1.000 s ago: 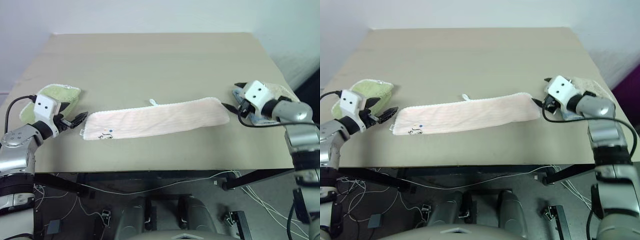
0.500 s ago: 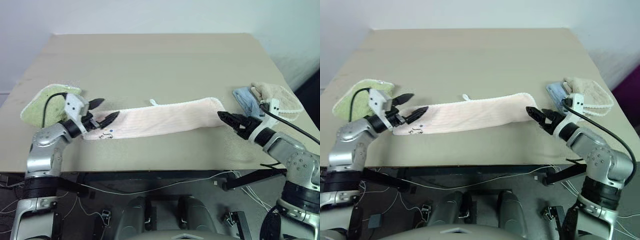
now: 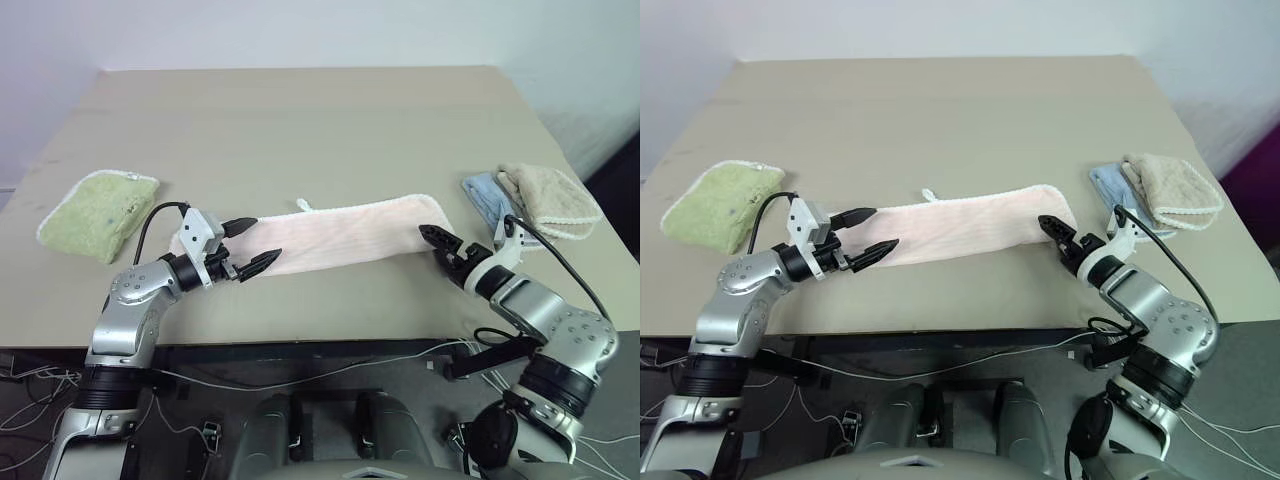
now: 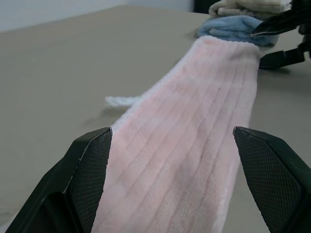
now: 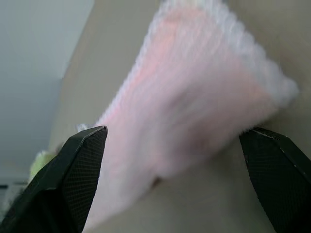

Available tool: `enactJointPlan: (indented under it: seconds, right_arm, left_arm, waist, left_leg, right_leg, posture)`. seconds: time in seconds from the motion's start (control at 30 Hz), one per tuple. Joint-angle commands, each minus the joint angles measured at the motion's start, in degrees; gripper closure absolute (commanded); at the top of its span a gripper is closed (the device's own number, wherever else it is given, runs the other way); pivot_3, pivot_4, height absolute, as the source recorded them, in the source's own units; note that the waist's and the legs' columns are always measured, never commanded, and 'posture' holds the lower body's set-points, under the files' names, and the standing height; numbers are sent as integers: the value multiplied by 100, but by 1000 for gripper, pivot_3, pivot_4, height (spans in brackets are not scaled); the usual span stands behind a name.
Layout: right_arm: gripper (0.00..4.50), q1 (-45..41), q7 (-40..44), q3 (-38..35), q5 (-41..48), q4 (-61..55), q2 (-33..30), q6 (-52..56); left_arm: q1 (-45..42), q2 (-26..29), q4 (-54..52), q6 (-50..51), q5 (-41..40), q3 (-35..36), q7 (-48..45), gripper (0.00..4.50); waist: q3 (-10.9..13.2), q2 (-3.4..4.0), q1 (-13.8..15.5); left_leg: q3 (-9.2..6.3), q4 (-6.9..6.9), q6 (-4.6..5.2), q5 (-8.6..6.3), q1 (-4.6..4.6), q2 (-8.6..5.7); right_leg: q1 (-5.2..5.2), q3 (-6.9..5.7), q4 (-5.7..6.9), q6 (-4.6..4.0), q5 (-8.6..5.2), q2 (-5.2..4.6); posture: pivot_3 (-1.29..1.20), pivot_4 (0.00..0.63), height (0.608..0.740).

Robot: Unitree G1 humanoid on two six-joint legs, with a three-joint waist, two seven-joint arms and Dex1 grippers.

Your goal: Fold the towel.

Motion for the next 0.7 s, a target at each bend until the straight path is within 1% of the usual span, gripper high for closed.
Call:
enactJointPlan:
  seconds: [0.03,0.07,0.13,0.2,0.27,0.4,0.53,0.57,0.7]
  right_arm:
    - [2,-176,-274,-39,-39,437,90,-512]
    - [2,-216,-308,-28,-46,510,96,-649]
    - [388,-263,-354,14,-45,608,99,-874]
    - [895,-297,-393,39,9,691,100,-1038]
    - [1665,-302,-409,82,64,740,88,-1155]
    - [3059,-268,-474,122,142,788,75,-1373]
    - [4348,-236,-553,108,280,818,45,-1570]
    - [4433,-230,-561,106,315,804,19,-1618]
    - [4433,-195,-592,163,333,758,-106,-1772]
  left_arm:
    - [24,-41,-325,-17,-88,76,81,304]
    - [40,-60,-369,-1,-105,85,104,304]
    - [92,-83,-453,13,-114,79,136,304]
    - [147,-108,-509,11,-109,65,164,304]
    - [191,-133,-549,16,-110,59,192,304]
    - [234,-173,-585,16,-112,52,219,304]
    - [213,-214,-565,15,-104,33,228,304]
    - [205,-227,-560,14,-103,23,223,304]
    - [182,-252,-532,5,-91,17,204,304]
  waist:
    - [-1,-2,3]
    - [-2,-2,3]
    - [-3,-3,2]
    - [-4,-2,3]
    - [-4,-1,8]
    - [-4,-1,8]
    - [-15,-16,13]
    - [-17,-18,18]
    - [-16,-16,29]
  left_leg:
    - [0,0,0,0,1,0]
    - [0,0,0,0,3,0]
    - [0,0,0,0,6,0]
    - [1,0,0,0,7,0]
    - [1,0,0,0,7,0]
    - [1,-1,1,-1,6,0]
    - [0,-2,1,-1,9,1]
    - [0,-2,1,-1,13,1]
    - [-1,-3,3,-3,12,0]
  right_leg:
    - [1,0,0,0,0,0]
    - [3,0,0,0,0,0]
    - [7,0,-1,0,0,0]
    - [7,1,-1,0,0,0]
    - [7,1,-1,0,0,0]
    - [5,2,-1,0,0,-1]
    - [11,2,-4,0,0,-1]
    - [14,1,-6,0,0,-1]
    - [14,1,-7,0,-1,-4]
  posture:
    - [0,150,740]
    - [0,150,740]
    - [0,150,740]
    - [0,150,740]
    - [0,150,740]
    - [0,150,740]
    - [0,150,740]
    - [0,150,740]
    - [0,150,740]
